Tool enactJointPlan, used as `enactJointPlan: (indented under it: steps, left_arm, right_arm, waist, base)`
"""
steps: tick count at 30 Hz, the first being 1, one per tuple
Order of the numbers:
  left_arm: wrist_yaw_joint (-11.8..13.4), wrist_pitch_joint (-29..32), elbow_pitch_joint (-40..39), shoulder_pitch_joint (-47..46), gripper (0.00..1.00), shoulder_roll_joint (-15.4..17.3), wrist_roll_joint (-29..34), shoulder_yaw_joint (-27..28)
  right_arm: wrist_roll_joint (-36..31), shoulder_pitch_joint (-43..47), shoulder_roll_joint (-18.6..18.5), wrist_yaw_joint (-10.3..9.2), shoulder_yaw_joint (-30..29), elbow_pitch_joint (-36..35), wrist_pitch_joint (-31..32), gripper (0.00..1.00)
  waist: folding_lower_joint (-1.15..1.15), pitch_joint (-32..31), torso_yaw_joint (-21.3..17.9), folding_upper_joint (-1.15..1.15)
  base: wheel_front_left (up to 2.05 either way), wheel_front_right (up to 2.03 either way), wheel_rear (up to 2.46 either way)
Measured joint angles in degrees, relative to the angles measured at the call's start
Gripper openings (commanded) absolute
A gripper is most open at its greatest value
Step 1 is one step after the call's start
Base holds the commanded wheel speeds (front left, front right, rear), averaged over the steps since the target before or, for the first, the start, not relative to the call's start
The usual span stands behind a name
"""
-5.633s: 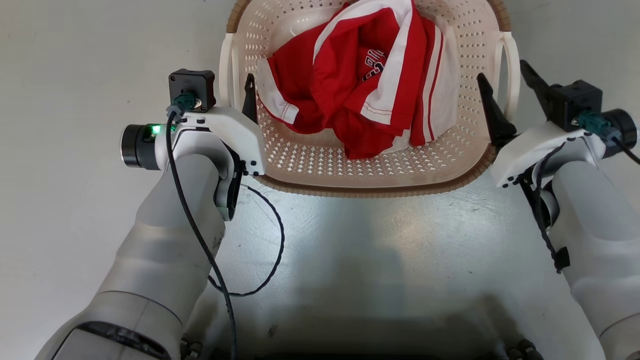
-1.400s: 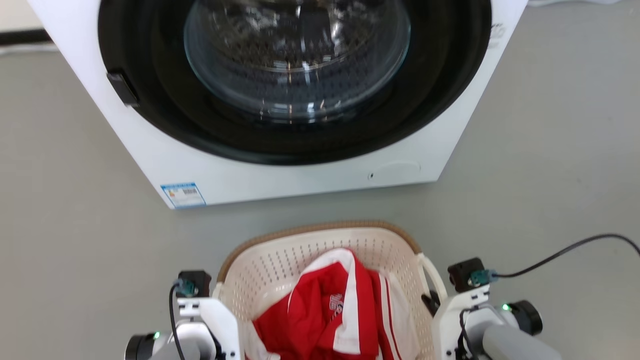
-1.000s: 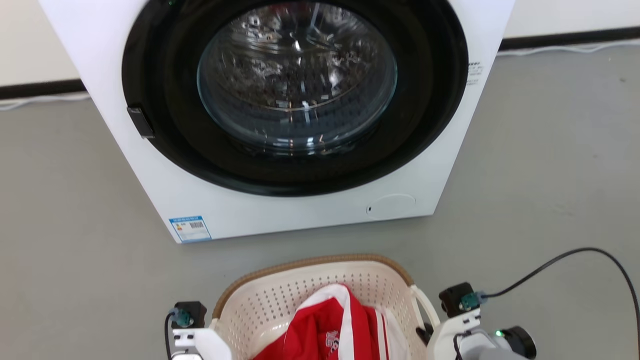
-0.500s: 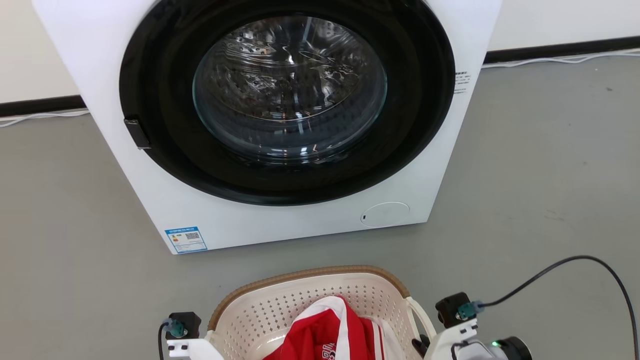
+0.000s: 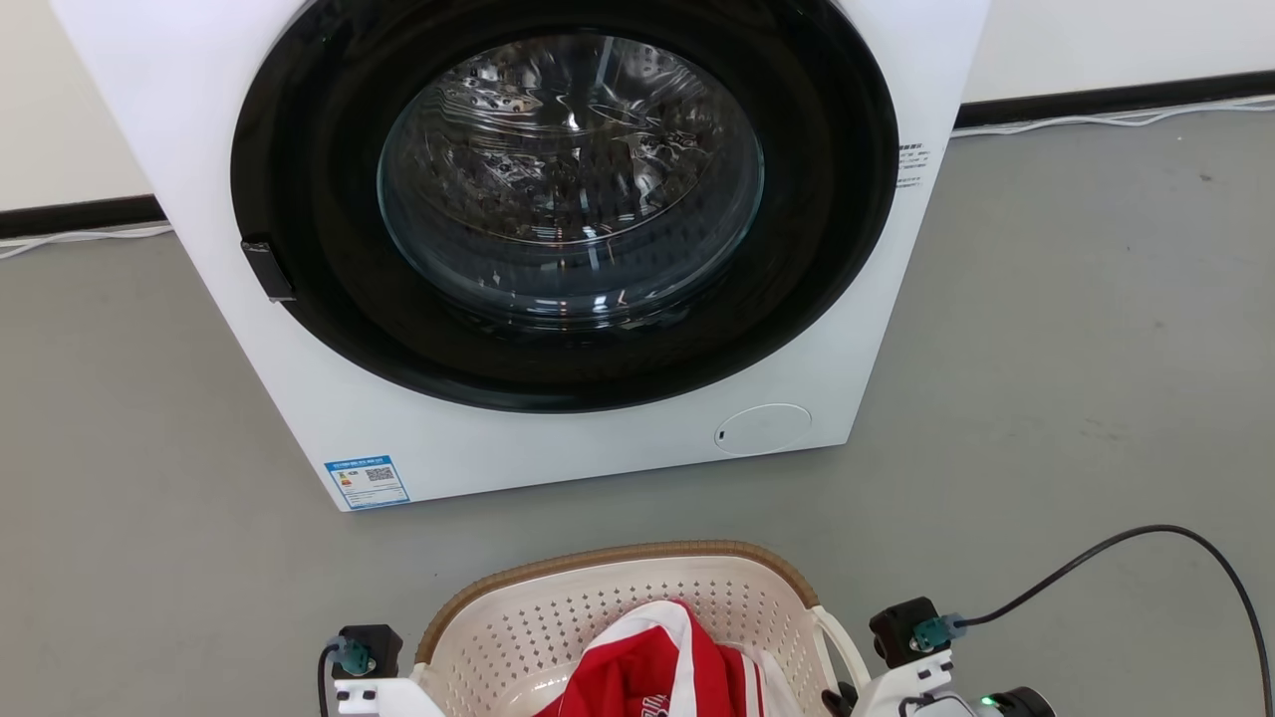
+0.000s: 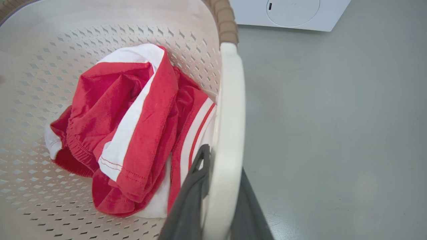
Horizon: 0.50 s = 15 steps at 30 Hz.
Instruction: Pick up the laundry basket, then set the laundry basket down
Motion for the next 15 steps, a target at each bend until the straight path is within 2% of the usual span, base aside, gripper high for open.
enactJointPlan:
  steps: [15]
  left_arm:
    - [0.00, 0.01, 0.01, 0.00, 0.00, -0.08, -0.42, -0.34]
  right_arm:
    - [1.79, -0.08, 0.15, 0.00, 1.82, 0.64, -0.49, 0.00]
  waist:
    - [0.00, -0.32, 0.08, 0.00]
  base:
    - [0.00, 0.00, 0.00]
